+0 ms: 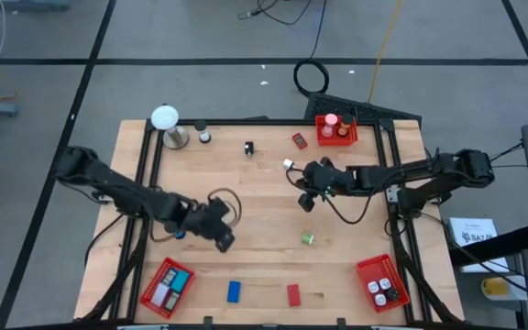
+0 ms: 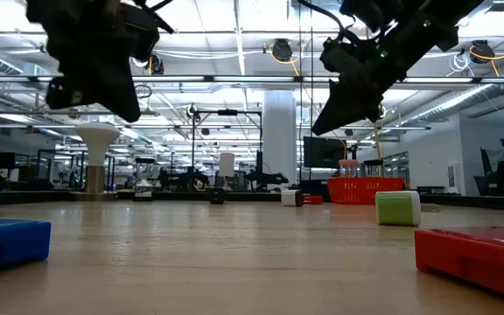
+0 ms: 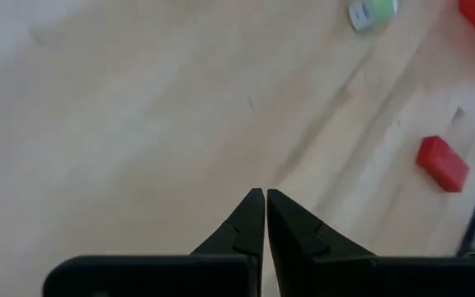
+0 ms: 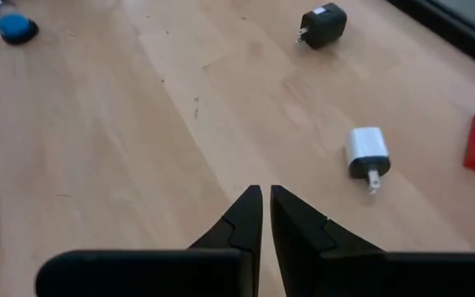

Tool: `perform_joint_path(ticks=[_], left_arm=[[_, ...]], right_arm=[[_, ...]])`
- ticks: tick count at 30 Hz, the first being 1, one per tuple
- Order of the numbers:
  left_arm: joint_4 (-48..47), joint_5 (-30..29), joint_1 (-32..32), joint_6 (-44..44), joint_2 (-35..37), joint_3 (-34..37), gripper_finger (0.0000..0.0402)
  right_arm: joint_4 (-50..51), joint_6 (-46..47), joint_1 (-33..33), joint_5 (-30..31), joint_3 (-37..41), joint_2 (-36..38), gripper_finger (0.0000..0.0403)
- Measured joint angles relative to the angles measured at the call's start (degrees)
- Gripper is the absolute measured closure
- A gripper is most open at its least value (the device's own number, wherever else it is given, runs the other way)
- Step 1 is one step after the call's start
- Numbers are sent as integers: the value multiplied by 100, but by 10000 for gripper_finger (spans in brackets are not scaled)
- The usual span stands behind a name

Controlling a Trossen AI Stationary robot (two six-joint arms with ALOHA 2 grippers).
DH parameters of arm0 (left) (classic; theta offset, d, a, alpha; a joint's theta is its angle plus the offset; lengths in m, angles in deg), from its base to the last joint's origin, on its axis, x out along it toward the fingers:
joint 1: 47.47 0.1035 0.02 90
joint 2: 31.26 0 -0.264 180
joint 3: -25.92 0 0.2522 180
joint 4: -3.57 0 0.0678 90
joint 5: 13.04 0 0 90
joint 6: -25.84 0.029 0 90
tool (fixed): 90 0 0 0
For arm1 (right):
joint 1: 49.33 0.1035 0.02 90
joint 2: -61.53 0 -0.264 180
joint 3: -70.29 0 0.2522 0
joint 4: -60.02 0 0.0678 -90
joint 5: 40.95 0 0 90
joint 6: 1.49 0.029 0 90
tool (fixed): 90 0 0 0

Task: Pick & Place Office items
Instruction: Put the blue digital clock into the bottom left red basket

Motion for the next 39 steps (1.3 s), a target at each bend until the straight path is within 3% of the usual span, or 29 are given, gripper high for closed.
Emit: perform_joint_path(ticks=[13,18,23,27,32,35,39], left_arm=[[-1303,127,-1384,-3209,-1624,-2230,385],[-1374,523,-1732,-4237,-2469,-2981,370],[-1373,991,-1931,-5376,-3106,-3347,306],[-1308,1006,-1990,-6201,-3405,-3368,231],[-1371,791,-1958,-6604,-3527,-3368,147],[-1543,656,-1911,-6721,-3527,-3368,123],[-1795,615,-1834,-6665,-3527,-3368,123]], right_arm=[[3,-683,-112,-8,6,0,385],[10,-772,-112,-132,121,0,385],[3,-772,-110,-505,262,0,385],[-32,-772,-112,-609,406,20,385],[-17,-774,-112,-777,500,92,385],[-77,-775,-112,-894,498,148,385],[-65,-859,-112,-893,496,233,386]])
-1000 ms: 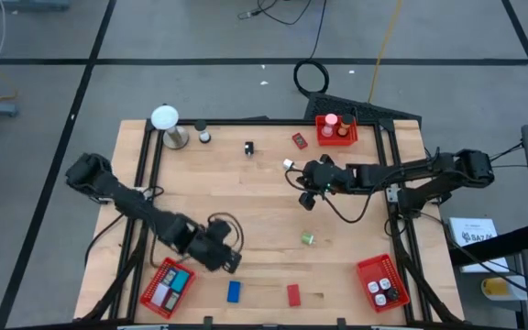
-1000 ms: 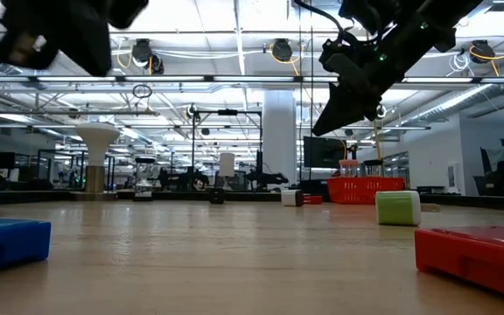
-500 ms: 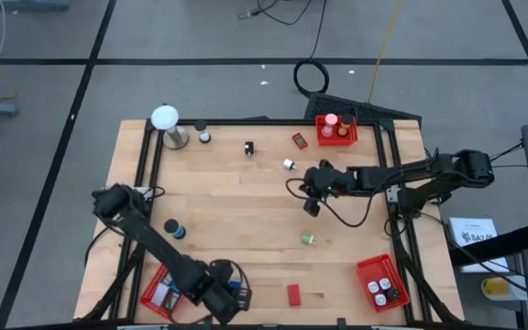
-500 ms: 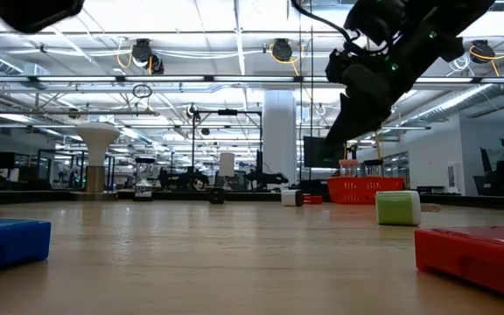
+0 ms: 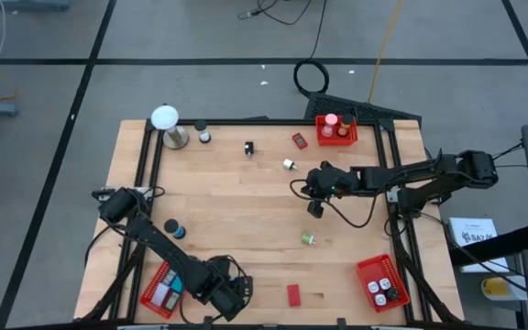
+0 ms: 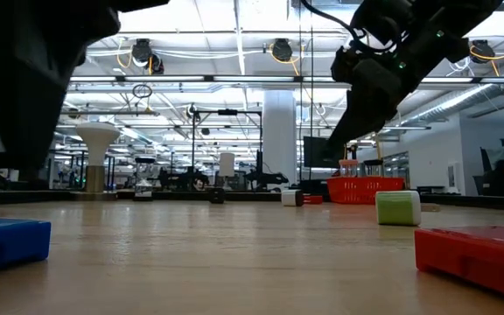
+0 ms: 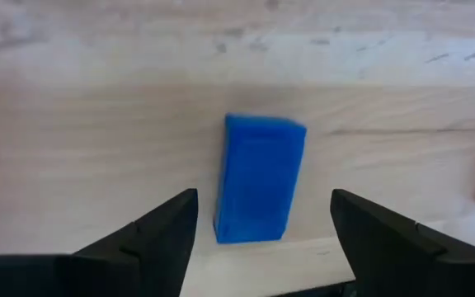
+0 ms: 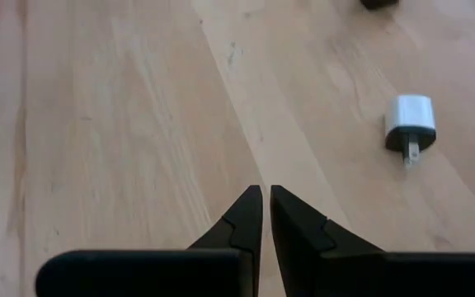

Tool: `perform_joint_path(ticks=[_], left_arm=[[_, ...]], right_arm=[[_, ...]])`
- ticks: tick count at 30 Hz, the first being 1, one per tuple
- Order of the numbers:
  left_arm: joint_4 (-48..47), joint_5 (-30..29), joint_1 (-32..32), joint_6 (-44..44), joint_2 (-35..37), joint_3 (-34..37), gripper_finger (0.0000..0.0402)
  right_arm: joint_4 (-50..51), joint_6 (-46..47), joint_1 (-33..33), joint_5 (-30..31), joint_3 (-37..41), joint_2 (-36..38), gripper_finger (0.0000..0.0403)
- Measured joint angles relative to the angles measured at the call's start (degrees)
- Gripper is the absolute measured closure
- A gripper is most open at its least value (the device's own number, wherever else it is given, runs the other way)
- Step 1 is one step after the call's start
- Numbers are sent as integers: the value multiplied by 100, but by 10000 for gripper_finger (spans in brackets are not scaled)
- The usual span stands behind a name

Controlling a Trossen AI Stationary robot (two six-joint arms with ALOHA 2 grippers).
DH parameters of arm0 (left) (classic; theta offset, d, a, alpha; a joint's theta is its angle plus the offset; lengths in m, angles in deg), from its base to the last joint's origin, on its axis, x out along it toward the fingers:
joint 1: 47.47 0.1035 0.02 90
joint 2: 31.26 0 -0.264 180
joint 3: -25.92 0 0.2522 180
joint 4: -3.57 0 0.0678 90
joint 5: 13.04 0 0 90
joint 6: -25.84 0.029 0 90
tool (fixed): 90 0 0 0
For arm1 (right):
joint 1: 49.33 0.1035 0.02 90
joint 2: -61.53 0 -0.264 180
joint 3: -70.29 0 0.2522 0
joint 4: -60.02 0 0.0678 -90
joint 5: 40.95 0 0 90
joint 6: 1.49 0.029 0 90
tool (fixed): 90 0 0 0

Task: Pick & Place Office items
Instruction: Put the blue digital clock into the bottom left red basket

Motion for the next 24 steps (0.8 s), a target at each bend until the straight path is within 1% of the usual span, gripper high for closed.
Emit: perform_joint_path(ticks=[7,11,16,19,24], left_arm=[[25,113,122,340,-108,0,153],[36,376,120,363,-236,1,156],[69,532,120,394,-310,2,163],[46,535,120,395,-313,2,186],[2,542,120,418,-322,2,240]], right_arm=[[35,0,0,0,2,140,386],[23,0,0,6,0,163,386],[19,0,0,7,2,163,386],[-23,-7,0,125,0,163,386],[-22,-2,-2,186,0,160,386]])
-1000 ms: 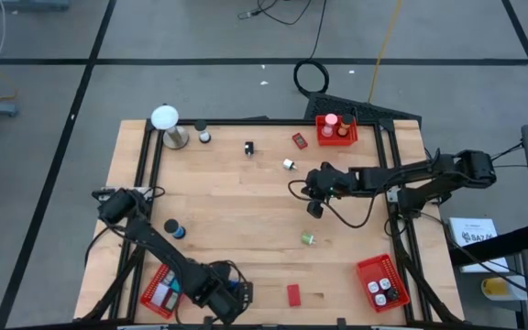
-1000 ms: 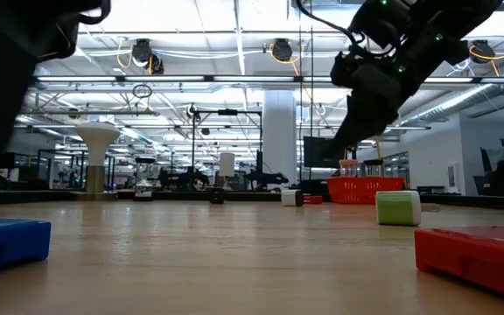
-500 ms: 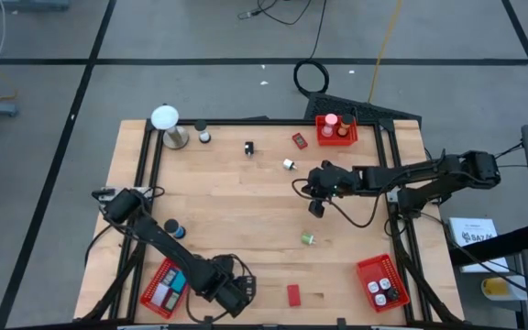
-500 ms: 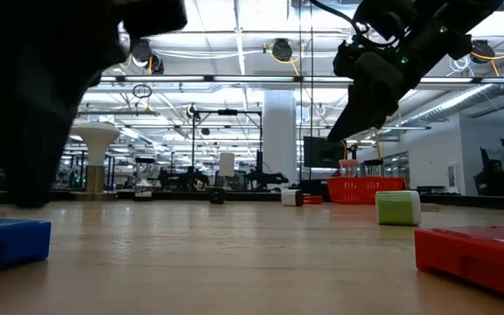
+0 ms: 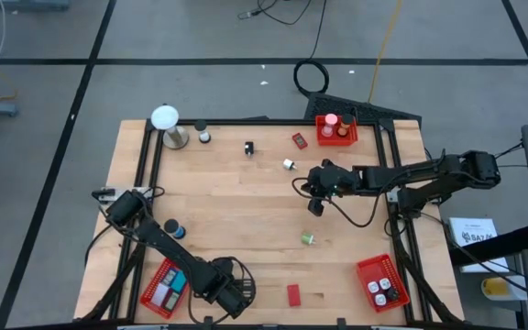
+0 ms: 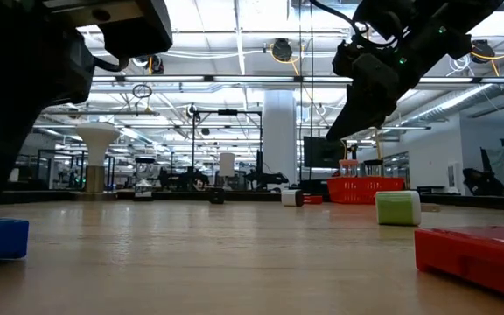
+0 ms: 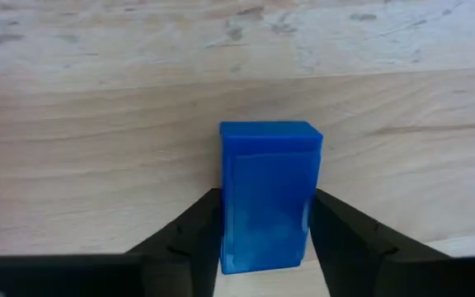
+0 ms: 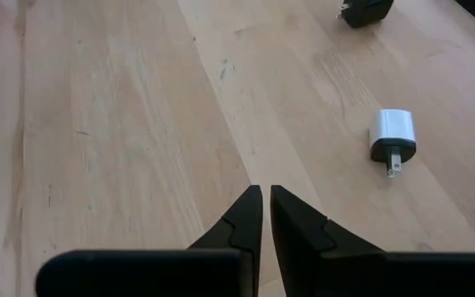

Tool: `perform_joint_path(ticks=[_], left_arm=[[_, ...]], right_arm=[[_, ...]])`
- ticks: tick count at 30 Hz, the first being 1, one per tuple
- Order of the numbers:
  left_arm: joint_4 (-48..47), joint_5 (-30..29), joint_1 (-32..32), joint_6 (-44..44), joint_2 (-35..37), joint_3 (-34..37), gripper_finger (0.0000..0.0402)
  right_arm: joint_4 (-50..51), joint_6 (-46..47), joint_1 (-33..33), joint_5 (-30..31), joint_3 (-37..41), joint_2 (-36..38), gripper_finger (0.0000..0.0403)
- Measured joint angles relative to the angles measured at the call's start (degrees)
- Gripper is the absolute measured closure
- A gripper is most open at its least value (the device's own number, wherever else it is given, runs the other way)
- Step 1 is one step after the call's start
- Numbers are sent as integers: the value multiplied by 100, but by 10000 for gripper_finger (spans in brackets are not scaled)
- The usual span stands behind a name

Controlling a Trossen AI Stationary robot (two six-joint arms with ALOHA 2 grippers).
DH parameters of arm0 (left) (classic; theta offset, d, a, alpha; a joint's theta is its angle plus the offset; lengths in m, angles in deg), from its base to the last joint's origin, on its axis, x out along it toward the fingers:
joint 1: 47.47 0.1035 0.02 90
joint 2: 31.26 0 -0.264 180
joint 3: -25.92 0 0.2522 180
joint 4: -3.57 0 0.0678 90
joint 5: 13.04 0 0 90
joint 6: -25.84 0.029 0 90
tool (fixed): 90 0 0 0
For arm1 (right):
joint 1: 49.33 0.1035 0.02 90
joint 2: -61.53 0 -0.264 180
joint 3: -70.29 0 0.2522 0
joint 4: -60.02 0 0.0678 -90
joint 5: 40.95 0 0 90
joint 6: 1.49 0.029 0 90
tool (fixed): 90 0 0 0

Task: Pick & Place Office items
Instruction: Put the blue digital clock into the bottom left red basket

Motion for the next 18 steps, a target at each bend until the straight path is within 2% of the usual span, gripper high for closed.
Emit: perform_joint_path(ticks=[2,7,13,18], left_arm=[[-40,2,0,53,11,-2,253],[-238,-100,0,467,298,2,252],[-721,-393,-128,943,1141,2,247],[-1363,-384,-484,1116,1970,2,247]], right_arm=[[2,0,0,-2,0,0,386],[2,2,0,-2,0,0,386],[4,26,2,-2,0,0,386],[2,48,2,-2,0,0,386]])
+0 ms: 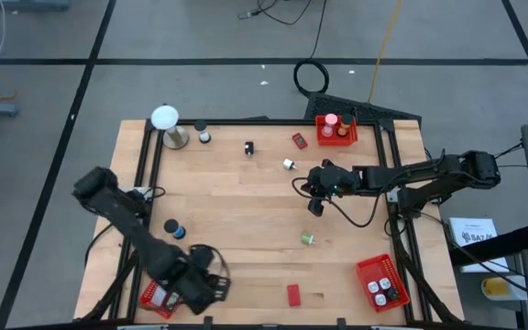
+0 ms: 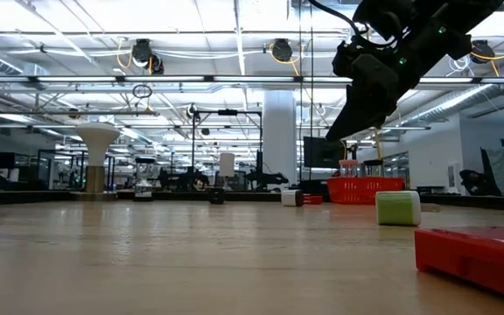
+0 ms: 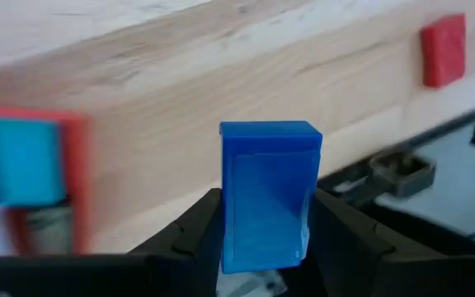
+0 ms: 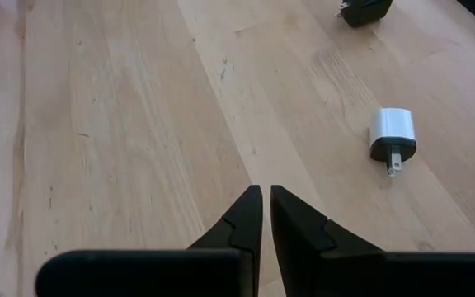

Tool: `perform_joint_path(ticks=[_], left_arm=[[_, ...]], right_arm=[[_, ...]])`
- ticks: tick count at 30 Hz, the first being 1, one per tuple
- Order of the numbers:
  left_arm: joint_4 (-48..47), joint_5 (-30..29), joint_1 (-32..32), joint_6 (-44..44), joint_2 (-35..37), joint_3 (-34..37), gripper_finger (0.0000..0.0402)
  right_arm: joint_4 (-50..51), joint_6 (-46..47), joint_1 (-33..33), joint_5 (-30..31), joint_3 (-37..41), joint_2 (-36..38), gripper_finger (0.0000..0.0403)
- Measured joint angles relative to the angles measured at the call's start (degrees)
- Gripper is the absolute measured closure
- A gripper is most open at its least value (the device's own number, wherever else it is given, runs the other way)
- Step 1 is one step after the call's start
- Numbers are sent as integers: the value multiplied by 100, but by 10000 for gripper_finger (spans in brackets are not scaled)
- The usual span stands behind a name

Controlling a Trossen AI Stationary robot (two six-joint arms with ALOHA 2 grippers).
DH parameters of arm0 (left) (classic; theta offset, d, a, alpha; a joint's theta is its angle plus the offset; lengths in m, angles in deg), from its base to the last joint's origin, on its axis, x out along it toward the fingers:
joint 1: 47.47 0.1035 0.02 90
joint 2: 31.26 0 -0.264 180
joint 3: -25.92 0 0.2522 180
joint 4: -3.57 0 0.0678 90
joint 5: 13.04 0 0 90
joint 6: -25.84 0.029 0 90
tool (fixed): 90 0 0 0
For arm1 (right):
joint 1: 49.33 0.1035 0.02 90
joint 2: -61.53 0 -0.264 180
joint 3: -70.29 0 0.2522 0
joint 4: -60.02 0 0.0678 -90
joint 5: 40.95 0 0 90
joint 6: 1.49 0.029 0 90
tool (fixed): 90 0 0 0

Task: Pick & Place Office items
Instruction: Put the blue digital clock into the bottom left red basket

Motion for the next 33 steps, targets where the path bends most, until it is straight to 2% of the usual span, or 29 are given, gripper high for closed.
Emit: perform_joint_path(ticks=[6,10,19,25,33], left_arm=[[-1305,315,-565,-405,501,-2,246],[-1628,339,-898,-659,541,-2,246],[-1030,195,-1614,-1866,537,776,246],[-101,231,-1790,-1770,537,1371,245],[567,254,-1827,-1641,537,2036,245]], right_arm=[[-7,59,0,0,0,-2,386],[-48,110,0,7,0,-2,386],[-628,110,0,4,0,-2,386],[-907,111,0,2,-2,-2,386],[-1034,109,0,2,-2,-3,386]])
